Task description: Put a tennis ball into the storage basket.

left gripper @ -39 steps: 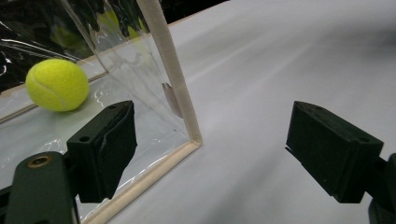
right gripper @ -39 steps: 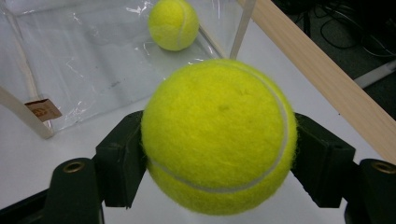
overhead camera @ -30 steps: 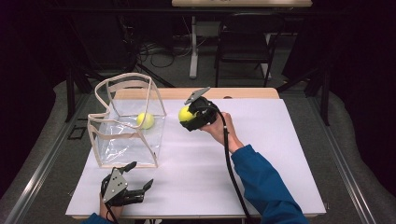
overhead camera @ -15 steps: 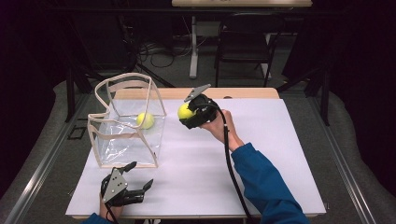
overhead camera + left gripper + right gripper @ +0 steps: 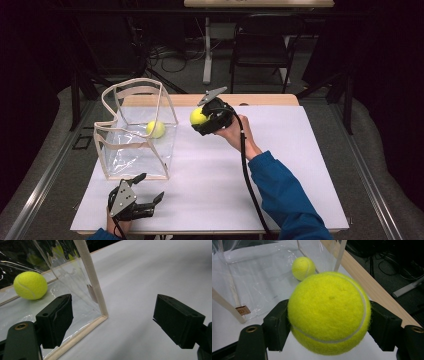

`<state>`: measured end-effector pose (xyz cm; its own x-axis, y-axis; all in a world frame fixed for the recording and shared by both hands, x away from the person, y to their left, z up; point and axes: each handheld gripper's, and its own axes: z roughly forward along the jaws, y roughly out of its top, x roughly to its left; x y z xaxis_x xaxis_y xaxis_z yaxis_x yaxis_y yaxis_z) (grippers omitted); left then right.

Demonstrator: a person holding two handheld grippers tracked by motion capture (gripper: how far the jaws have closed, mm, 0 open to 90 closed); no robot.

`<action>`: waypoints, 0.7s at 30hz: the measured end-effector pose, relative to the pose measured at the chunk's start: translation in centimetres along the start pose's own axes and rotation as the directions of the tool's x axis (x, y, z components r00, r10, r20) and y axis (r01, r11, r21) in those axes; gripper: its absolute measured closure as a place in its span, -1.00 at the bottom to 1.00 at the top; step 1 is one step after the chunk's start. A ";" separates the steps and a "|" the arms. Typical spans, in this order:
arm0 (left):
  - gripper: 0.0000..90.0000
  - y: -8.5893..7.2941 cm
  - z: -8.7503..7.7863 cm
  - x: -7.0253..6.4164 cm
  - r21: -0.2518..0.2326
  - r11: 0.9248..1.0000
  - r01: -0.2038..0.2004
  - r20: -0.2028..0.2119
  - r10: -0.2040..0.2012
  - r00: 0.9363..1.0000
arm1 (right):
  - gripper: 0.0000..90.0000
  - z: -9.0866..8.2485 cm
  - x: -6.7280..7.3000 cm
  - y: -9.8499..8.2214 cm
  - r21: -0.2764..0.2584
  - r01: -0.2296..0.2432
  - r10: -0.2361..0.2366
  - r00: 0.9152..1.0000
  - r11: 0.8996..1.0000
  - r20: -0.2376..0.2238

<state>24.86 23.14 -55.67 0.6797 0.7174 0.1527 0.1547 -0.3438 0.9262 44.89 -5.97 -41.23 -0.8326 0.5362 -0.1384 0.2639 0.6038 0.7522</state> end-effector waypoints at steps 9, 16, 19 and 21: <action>-0.65 0.0 0.0 0.0 0.000 1.000 -0.002 0.001 0.002 1.000 | -0.41 -0.5 -0.1 0.5 -0.010 0.002 -0.002 1.000 1.000 0.001; -0.65 0.0 0.0 -0.1 -0.002 1.000 -0.004 -0.001 0.004 1.000 | -0.41 -0.7 -0.3 0.9 -0.019 -0.005 0.005 1.000 1.000 -0.002; -0.65 0.0 0.0 0.0 -0.002 1.000 -0.003 0.000 0.003 1.000 | -0.41 -0.7 -0.4 0.9 -0.019 -0.006 0.006 1.000 1.000 -0.001; -0.65 0.0 0.0 0.0 -0.002 1.000 0.001 0.000 -0.001 1.000 | -0.41 -0.7 -0.6 1.0 -0.018 -0.008 0.008 1.000 1.000 -0.001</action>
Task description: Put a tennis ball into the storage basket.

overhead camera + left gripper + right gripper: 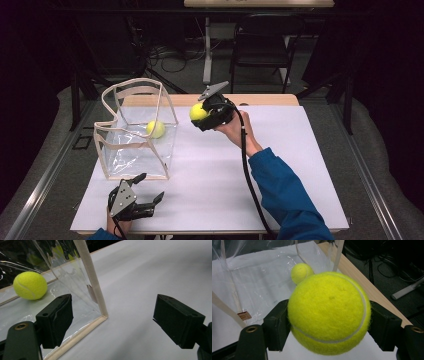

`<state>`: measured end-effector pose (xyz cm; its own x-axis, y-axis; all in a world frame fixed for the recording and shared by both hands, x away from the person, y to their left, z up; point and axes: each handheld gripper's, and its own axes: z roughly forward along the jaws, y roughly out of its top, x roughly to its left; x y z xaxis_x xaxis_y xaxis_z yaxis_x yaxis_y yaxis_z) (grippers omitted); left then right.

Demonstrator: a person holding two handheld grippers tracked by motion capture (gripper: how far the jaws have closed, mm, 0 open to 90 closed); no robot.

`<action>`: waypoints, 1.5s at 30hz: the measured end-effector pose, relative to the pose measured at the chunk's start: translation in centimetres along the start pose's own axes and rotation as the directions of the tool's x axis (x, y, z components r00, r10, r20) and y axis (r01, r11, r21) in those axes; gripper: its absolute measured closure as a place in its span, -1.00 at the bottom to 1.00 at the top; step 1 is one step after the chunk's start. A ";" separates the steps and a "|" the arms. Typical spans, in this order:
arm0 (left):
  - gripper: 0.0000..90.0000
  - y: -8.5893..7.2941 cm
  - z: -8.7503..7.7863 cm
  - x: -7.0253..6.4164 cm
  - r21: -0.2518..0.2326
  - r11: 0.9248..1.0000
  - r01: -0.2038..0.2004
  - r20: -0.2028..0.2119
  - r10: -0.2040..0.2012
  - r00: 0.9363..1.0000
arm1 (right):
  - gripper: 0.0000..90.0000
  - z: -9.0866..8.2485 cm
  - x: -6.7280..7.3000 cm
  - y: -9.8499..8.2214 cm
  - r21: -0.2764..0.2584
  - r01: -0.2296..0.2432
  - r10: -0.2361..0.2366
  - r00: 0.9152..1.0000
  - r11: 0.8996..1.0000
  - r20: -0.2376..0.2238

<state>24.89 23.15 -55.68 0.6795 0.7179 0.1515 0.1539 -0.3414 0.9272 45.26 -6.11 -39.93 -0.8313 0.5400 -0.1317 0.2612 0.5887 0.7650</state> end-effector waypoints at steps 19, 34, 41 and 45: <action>-0.65 0.0 0.0 -0.1 0.000 1.000 0.000 0.002 0.000 1.000 | -0.41 -0.7 -0.4 1.2 -0.014 0.004 -0.004 1.000 1.000 0.008; -0.65 0.0 -0.1 0.0 0.000 1.000 -0.001 0.001 0.001 1.000 | -0.41 -1.1 -0.3 2.8 -0.024 0.022 -0.022 1.000 0.999 0.008; -0.65 0.0 0.0 0.0 0.001 1.000 -0.001 0.002 0.001 1.000 | -0.41 -1.2 -0.2 3.2 -0.028 0.030 -0.030 1.000 0.999 0.006; -0.65 0.0 0.0 0.0 0.002 1.000 0.000 0.003 0.000 1.000 | -0.41 -1.2 -0.3 3.4 -0.026 0.028 -0.027 1.000 0.999 0.008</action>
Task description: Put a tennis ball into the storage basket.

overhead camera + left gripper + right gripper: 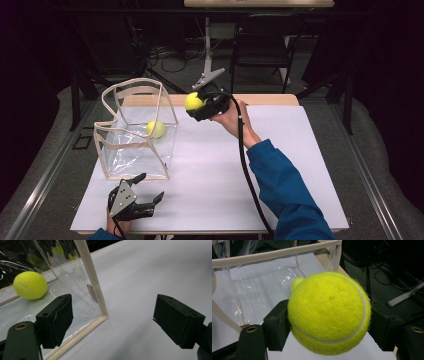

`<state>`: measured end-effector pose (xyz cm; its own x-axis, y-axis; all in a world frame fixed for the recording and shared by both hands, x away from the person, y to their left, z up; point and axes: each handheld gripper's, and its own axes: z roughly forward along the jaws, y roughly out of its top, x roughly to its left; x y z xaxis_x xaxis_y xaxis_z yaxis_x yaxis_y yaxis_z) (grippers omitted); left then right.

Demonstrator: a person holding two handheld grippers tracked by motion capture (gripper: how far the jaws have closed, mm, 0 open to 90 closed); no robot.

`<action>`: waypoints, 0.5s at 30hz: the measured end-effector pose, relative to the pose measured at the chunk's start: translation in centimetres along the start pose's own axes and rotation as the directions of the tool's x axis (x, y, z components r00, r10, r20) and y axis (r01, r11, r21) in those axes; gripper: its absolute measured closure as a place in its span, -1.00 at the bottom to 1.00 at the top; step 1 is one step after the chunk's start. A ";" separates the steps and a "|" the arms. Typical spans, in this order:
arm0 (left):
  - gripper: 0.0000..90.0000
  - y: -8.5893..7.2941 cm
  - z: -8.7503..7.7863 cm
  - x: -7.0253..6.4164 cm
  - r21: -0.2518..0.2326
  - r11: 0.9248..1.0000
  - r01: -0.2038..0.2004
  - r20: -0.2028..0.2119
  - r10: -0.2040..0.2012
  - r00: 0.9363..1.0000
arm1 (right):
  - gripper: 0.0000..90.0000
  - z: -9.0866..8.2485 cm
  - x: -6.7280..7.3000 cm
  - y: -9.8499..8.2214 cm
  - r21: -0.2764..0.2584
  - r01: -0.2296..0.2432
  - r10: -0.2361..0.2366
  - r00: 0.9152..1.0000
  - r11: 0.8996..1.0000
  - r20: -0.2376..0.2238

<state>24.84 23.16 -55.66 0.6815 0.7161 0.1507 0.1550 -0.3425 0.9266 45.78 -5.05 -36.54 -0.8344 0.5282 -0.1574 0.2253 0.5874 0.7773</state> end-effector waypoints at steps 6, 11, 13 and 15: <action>-0.65 0.0 0.0 0.0 -0.001 1.000 -0.001 -0.001 0.001 1.000 | -0.41 0.0 0.0 0.2 -0.001 0.004 -0.004 1.000 1.000 0.001; -0.65 0.0 0.0 0.0 -0.003 1.000 0.002 -0.001 -0.002 1.000 | -0.41 -0.1 0.0 0.6 -0.003 0.003 -0.003 1.000 1.000 -0.003; -0.65 0.0 0.0 0.0 -0.003 1.000 0.001 0.000 -0.001 1.000 | -0.41 0.0 0.0 0.7 -0.003 0.004 -0.004 1.000 1.000 -0.003; -0.65 0.0 0.0 0.0 -0.001 1.000 -0.001 0.001 0.001 1.000 | -0.41 0.0 0.0 0.8 -0.001 0.003 -0.003 1.000 1.000 -0.005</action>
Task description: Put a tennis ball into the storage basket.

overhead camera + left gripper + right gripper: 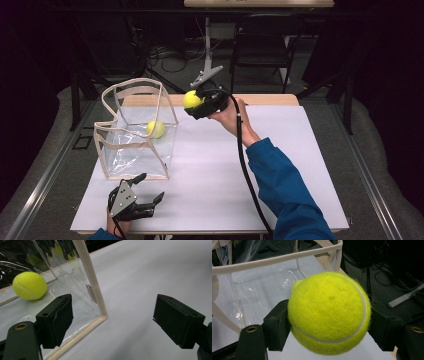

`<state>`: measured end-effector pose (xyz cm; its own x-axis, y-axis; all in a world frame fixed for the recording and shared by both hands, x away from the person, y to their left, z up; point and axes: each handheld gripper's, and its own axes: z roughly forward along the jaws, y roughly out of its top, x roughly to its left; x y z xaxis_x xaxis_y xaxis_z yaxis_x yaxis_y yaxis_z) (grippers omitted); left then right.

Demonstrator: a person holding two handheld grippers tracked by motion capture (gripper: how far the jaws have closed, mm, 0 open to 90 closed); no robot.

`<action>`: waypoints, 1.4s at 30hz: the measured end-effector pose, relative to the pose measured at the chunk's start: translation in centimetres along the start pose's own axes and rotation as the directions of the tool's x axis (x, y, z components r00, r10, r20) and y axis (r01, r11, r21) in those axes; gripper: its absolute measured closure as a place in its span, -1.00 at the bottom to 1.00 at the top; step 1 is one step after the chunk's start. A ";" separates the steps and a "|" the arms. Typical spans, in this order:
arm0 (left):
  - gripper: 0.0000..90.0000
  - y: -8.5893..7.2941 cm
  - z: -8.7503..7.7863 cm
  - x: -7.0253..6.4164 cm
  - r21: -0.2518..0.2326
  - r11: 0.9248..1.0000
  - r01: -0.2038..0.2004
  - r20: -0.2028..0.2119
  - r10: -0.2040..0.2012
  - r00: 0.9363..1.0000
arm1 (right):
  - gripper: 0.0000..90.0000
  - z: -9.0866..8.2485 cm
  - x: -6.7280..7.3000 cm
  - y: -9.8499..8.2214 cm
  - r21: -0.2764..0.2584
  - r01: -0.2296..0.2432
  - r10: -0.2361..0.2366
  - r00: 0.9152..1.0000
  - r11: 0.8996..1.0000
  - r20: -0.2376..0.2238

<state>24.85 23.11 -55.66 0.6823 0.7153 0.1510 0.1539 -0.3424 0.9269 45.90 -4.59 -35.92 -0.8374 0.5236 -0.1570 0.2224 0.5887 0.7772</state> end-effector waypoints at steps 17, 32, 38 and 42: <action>-0.65 0.0 0.0 0.1 -0.001 1.000 0.005 -0.005 -0.005 1.000 | -0.41 0.2 -0.1 0.8 -0.002 -0.001 0.001 1.000 1.000 -0.015; -0.65 0.0 0.0 0.0 -0.002 1.000 0.000 -0.002 0.000 1.000 | -0.41 0.0 -0.1 1.1 -0.011 -0.001 0.001 1.000 1.000 -0.006; -0.65 0.0 0.0 0.0 -0.002 1.000 0.002 -0.002 -0.002 1.000 | -0.41 -0.1 -0.1 1.3 -0.015 -0.001 0.001 1.000 1.000 -0.005; -0.65 0.0 0.0 0.0 -0.003 1.000 -0.003 -0.003 0.003 1.000 | -0.41 -0.1 -0.1 1.4 -0.015 0.002 -0.002 1.000 1.000 -0.004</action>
<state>24.83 23.11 -55.64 0.6805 0.7162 0.1551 0.1497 -0.3431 0.9273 46.19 -3.89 -34.76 -0.8397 0.5201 -0.1560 0.2132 0.5800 0.7862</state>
